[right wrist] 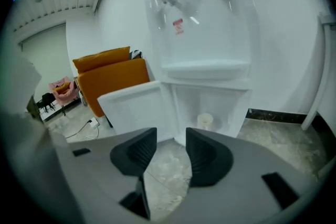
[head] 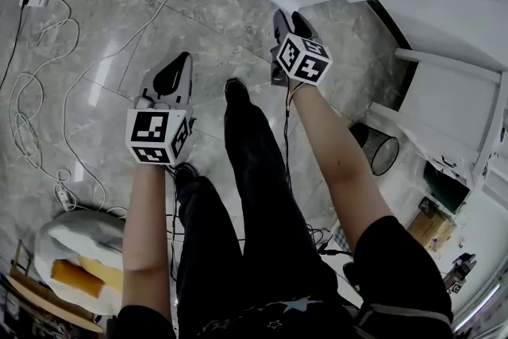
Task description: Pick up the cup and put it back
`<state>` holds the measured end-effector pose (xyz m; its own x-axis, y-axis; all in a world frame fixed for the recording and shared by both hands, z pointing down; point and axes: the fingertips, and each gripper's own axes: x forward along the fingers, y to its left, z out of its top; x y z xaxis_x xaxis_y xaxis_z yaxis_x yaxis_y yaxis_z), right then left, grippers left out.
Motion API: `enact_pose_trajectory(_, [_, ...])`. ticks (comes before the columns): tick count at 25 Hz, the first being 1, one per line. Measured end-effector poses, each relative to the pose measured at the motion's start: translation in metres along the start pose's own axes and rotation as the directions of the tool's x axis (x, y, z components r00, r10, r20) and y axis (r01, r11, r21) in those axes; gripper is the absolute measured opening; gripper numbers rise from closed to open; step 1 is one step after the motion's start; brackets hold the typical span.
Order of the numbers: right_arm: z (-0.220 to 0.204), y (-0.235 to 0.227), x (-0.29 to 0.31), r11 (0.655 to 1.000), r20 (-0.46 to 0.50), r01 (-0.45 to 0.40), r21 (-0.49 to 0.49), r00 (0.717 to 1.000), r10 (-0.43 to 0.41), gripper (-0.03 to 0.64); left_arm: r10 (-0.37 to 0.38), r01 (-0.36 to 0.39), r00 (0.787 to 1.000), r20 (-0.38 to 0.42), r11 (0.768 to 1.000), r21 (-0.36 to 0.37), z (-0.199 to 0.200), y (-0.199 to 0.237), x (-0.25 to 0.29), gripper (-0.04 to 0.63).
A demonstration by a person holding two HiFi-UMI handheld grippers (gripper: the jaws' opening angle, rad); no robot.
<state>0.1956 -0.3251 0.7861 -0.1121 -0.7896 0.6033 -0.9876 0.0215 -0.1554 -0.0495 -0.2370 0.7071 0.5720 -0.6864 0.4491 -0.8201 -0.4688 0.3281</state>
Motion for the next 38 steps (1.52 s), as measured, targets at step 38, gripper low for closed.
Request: enact_pose_trajectory(38, [0.118, 0.138, -0.597, 0.974, 0.2, -0.144, -0.176, 0.963, 0.179, 0.006, -0.133, 0.119, 0.99, 0.049, 0.966, 0.231, 0.148, -0.275, -0.374, 0.011])
